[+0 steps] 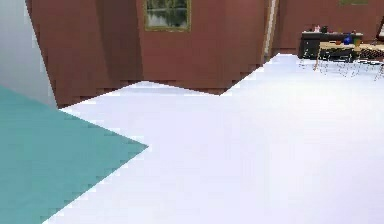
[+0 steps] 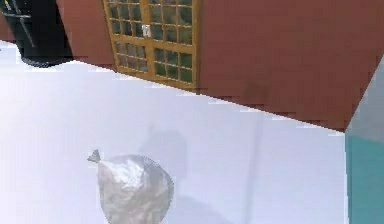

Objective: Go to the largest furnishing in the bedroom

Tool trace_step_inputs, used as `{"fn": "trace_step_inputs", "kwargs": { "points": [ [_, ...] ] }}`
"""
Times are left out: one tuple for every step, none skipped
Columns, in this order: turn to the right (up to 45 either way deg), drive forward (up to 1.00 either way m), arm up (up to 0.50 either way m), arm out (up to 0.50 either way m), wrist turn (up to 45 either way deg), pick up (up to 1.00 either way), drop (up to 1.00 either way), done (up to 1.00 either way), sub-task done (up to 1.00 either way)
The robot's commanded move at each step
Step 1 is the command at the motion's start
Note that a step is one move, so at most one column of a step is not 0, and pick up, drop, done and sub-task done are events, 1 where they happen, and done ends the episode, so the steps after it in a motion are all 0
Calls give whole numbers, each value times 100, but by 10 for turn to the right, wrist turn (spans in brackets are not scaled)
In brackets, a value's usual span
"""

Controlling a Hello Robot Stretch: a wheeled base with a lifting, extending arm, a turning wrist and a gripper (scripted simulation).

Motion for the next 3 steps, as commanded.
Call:
{"fn": "trace_step_inputs", "kwargs": {
  "points": [
    [30, 0, 0, 0, 0, 0, 0, 0, 0],
    [0, 50, 0, 0, 0, 0, 0, 0, 0],
    [180, 0, 0, 0, 0, 0, 0, 0, 0]
  ]
}}
